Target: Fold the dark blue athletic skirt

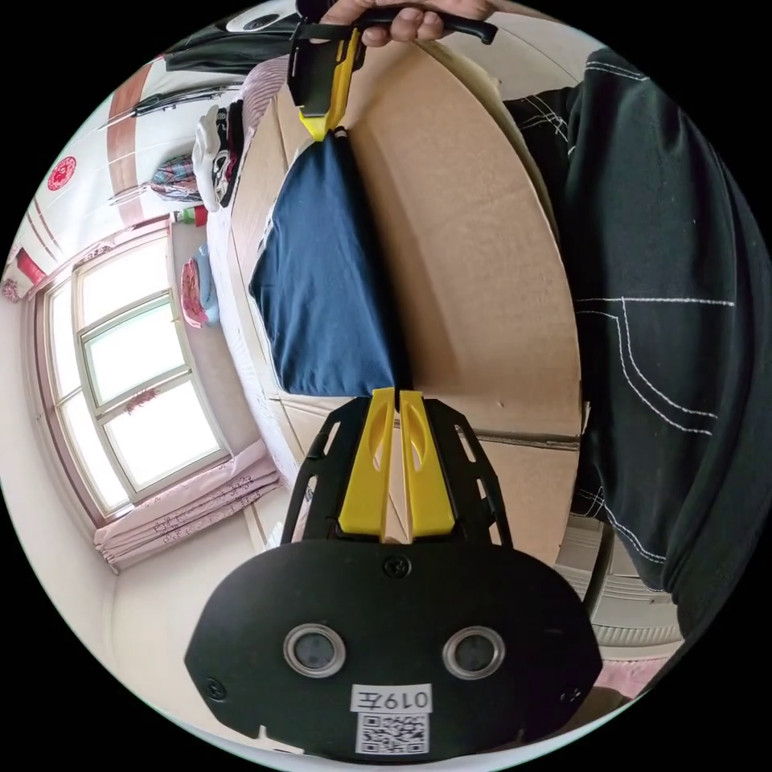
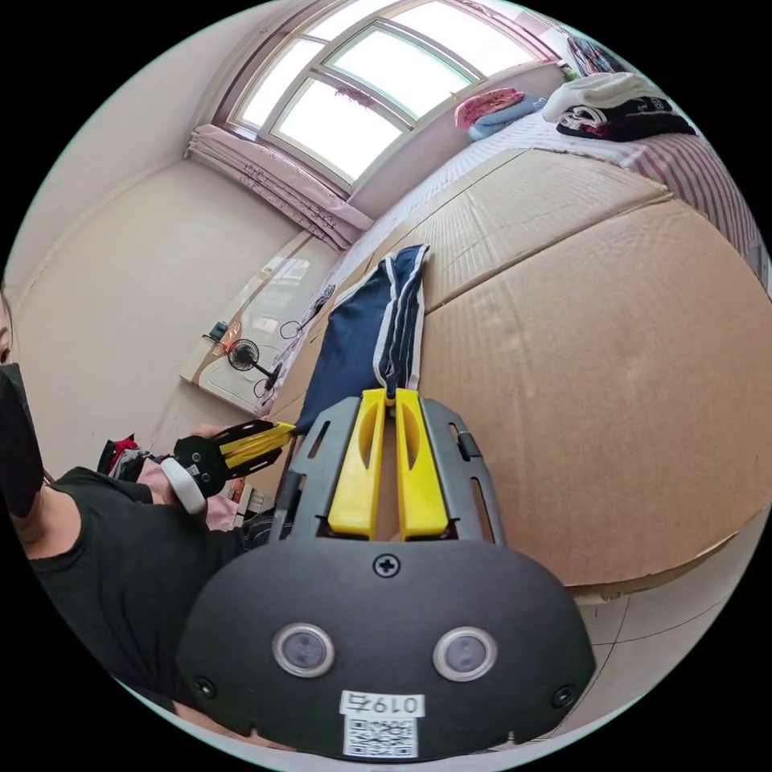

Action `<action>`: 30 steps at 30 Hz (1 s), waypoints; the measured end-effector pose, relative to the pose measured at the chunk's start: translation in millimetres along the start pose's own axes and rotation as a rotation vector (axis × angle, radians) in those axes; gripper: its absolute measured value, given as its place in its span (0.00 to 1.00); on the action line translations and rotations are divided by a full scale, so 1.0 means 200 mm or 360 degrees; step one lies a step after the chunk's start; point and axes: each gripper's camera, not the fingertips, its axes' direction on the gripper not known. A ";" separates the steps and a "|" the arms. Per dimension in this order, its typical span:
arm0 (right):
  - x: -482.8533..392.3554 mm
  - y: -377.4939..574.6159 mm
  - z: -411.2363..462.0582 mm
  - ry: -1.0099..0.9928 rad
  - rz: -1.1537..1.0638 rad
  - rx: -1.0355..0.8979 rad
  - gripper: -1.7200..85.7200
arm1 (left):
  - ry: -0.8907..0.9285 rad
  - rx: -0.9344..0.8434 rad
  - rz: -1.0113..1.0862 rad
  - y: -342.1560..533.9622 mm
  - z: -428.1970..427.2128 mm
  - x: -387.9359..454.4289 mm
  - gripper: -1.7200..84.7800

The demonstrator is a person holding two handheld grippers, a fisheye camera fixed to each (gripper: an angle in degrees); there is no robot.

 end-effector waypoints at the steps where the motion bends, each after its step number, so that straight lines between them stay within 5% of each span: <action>1: 0.01 0.00 0.00 -0.0023 0.0016 0.0008 0.03 | 0.0010 -0.0001 0.0010 -0.02 0.02 0.02 0.03; 30: -0.20 -0.14 0.17 0.0140 -0.0250 -0.0196 0.05 | -0.0028 -0.0041 0.0222 -0.03 0.33 -0.05 0.03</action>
